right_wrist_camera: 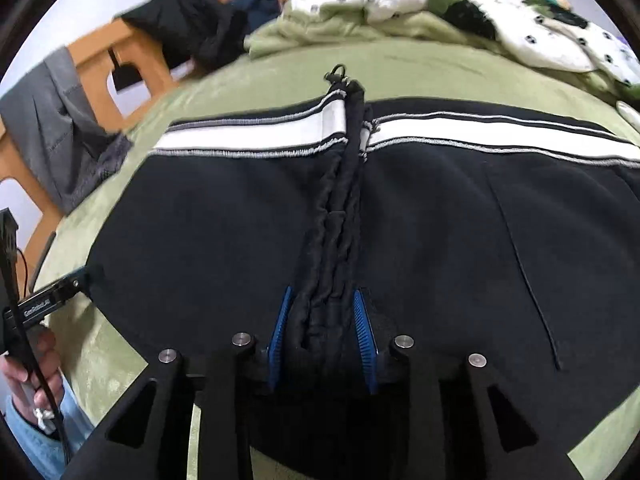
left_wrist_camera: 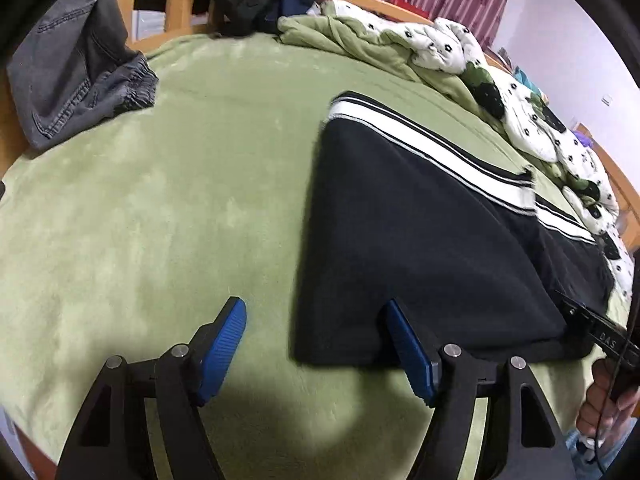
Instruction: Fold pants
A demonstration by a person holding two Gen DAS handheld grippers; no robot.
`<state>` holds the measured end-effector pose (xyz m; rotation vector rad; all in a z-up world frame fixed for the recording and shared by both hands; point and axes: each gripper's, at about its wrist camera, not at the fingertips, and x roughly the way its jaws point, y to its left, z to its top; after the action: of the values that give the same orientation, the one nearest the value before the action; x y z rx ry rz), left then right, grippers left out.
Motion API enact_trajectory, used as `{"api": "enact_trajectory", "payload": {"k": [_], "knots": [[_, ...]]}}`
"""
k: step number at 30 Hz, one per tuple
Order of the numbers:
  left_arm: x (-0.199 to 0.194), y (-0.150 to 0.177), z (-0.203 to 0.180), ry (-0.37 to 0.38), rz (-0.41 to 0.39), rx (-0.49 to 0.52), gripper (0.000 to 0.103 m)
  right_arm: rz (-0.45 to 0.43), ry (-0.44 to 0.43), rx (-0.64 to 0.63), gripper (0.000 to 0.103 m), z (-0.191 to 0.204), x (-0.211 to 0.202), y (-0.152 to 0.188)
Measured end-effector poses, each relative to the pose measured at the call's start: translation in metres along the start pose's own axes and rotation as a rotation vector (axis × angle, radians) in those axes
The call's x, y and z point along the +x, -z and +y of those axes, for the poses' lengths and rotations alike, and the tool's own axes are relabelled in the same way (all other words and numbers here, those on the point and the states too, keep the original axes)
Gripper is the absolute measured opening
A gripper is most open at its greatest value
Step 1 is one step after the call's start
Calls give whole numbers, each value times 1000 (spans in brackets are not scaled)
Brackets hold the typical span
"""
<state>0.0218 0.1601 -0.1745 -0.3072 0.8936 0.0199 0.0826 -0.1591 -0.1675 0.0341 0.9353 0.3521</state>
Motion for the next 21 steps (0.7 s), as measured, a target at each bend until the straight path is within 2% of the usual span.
{"api": "enact_trajectory", "payload": {"k": [2,4,6,9,13,15,18,19,20,21], "knots": [[-6,2,3,27,15,-17,70,17,-8,-1,39,1,-8,-3],[-6,5,4,31,37,-21,71,-1,11,6,45,-3,-21,0],[-4,8,4,24,58,-28,71,-31,16,8,49,-14,-33,5],[-11,15,1,-2,71,-48,71,-51,3,4,50,-29,-51,15],[-15,26,-7,-64,68,-24,71,-137,202,-48,51,-51,-77,27],[-13,31,-10,-96,60,-1,71,-125,215,2,53,-70,-76,33],[-12,38,-18,-153,28,24,71,-47,218,38,56,-96,-51,43],[-13,40,-19,-165,17,19,71,-51,206,53,56,-105,-44,49],[-14,42,-20,-171,7,9,71,-108,187,53,58,-107,-46,55],[-15,42,-19,-172,-4,0,71,-119,186,46,58,-105,-46,56]]}}
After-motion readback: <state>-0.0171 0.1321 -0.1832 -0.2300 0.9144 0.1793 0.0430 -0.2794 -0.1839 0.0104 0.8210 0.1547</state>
